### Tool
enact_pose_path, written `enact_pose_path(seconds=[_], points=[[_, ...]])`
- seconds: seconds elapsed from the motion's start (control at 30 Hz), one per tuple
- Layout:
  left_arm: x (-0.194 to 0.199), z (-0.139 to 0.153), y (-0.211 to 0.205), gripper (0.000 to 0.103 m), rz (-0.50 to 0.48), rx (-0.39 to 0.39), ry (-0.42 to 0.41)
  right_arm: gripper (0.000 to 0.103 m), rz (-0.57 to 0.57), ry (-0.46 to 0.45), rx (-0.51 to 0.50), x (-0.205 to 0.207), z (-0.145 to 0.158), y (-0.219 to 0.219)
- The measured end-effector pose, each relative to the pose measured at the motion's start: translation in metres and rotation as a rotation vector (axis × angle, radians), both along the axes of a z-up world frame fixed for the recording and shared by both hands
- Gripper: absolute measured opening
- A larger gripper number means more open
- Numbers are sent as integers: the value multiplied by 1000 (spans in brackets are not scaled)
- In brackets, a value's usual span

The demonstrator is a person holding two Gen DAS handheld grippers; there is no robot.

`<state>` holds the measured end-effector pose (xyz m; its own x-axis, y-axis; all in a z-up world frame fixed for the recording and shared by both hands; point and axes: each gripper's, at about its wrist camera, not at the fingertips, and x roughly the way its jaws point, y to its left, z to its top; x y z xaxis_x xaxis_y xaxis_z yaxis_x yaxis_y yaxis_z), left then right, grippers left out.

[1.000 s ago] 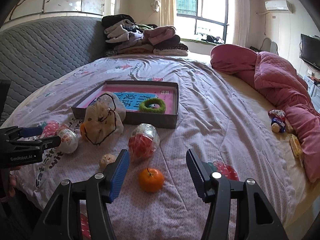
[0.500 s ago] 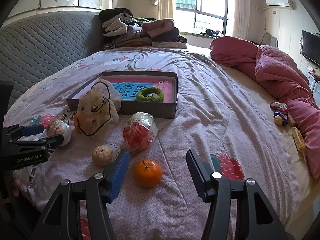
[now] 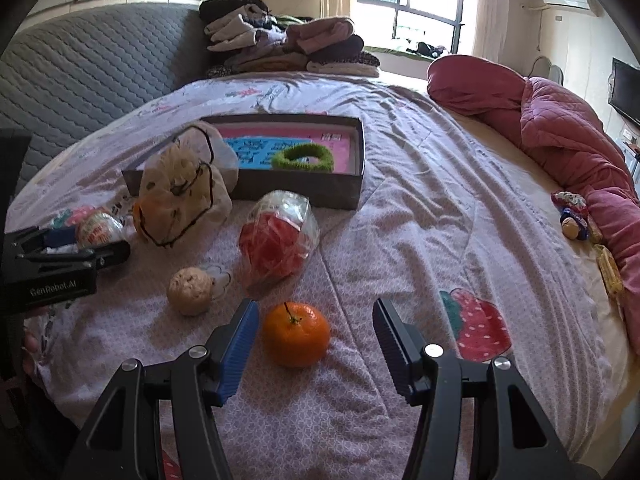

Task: Organize objects
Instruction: 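Grasp the red-and-white wrapped package with the left tool while the right tool grasps a mandarin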

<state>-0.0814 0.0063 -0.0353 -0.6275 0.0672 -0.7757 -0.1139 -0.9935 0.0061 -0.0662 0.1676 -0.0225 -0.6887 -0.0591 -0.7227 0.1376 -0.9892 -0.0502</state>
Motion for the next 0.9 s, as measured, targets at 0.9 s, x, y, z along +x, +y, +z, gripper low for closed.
enact_pose_path(seconds=[0.9], points=[[-10, -12, -15, 76, 7, 82, -1, 39, 57, -38, -68, -8, -18, -2]])
